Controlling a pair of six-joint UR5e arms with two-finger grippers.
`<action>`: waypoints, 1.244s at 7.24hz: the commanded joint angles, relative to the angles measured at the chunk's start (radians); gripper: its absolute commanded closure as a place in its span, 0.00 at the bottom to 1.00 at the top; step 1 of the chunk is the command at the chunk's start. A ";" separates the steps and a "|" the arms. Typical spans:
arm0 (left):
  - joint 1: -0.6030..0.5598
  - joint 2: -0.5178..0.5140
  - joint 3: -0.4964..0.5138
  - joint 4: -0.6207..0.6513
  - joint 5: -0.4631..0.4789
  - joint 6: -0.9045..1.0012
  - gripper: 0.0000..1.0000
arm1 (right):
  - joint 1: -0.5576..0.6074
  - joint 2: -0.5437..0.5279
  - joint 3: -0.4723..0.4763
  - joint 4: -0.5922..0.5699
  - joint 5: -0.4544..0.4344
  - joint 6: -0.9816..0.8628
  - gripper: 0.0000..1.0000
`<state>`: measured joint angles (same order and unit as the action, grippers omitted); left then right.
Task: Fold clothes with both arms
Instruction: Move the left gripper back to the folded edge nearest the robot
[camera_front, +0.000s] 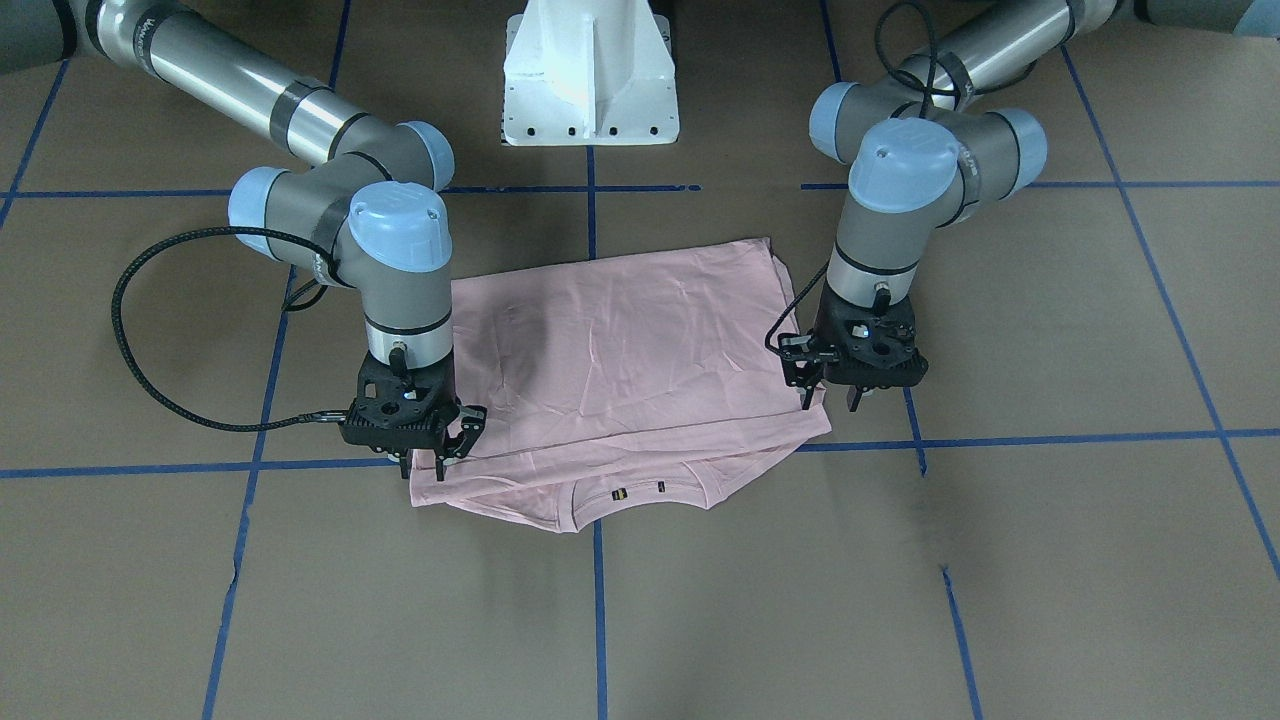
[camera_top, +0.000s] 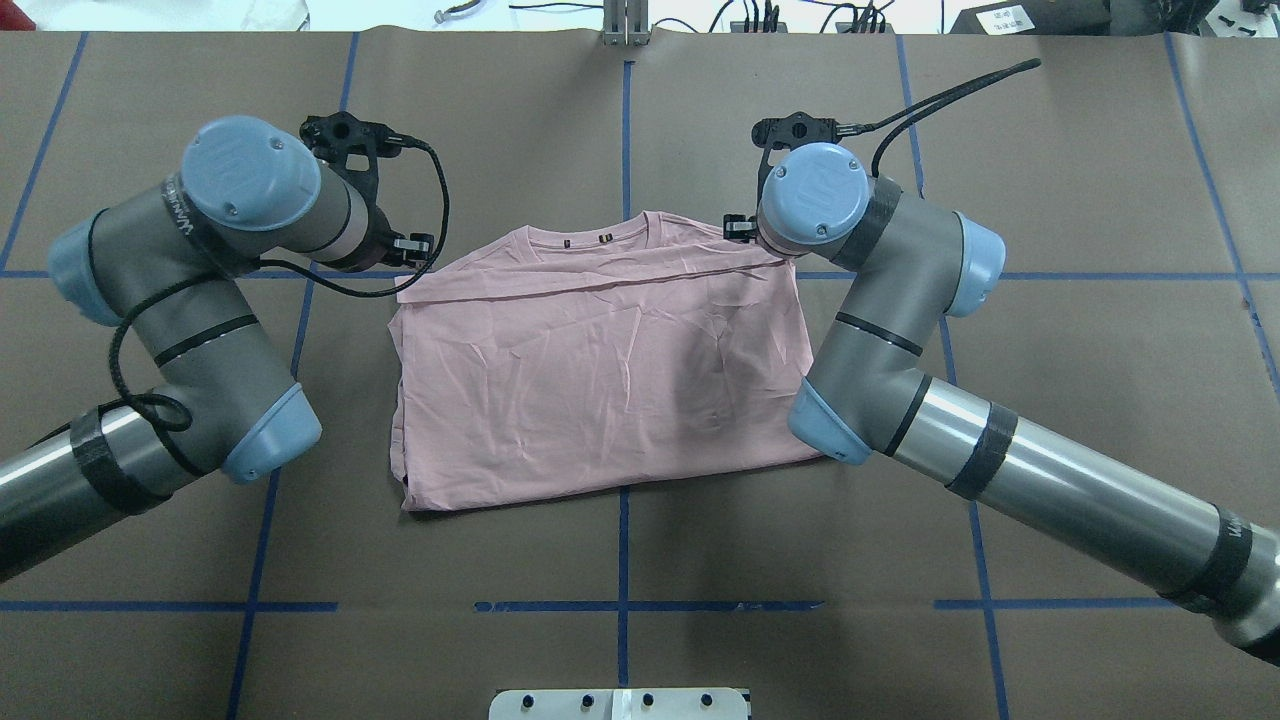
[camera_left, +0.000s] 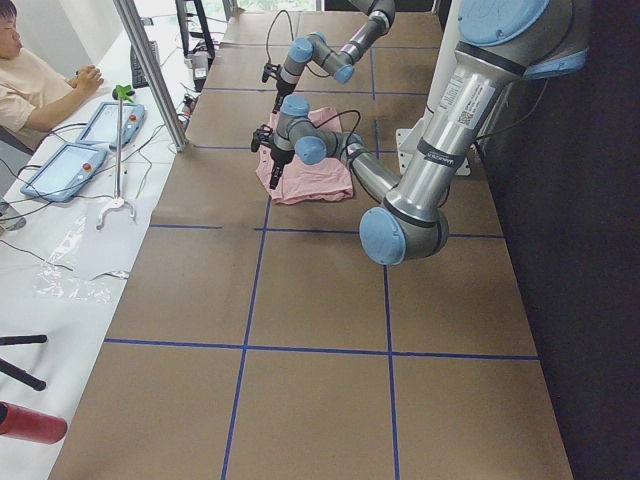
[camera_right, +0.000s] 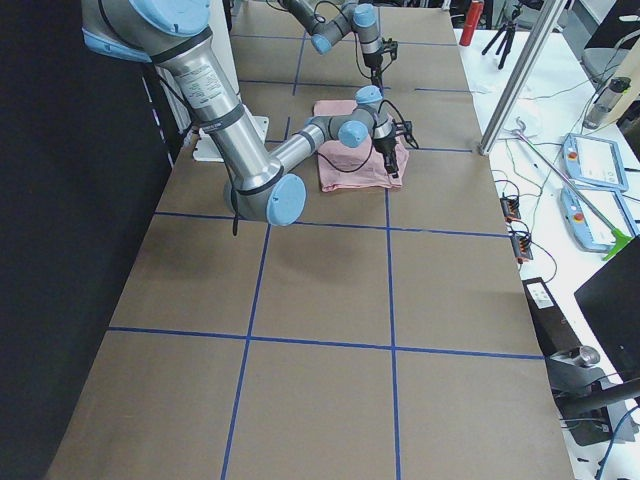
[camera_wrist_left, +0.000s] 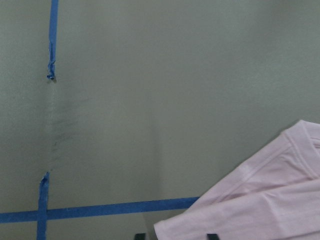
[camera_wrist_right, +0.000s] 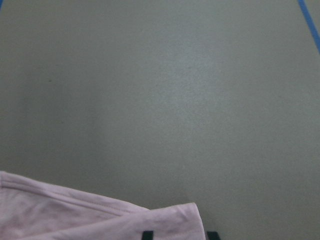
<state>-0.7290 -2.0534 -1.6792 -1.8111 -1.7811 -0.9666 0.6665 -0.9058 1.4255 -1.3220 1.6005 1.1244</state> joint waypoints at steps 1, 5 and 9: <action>0.008 0.137 -0.200 -0.001 -0.008 -0.009 0.00 | 0.054 -0.080 0.115 0.006 0.135 -0.099 0.00; 0.254 0.265 -0.306 -0.047 0.087 -0.373 0.22 | 0.053 -0.165 0.292 -0.078 0.144 -0.120 0.00; 0.398 0.268 -0.290 -0.042 0.146 -0.494 0.49 | 0.050 -0.165 0.288 -0.079 0.139 -0.118 0.00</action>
<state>-0.3559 -1.7871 -1.9722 -1.8549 -1.6436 -1.4470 0.7179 -1.0718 1.7145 -1.4002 1.7404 1.0050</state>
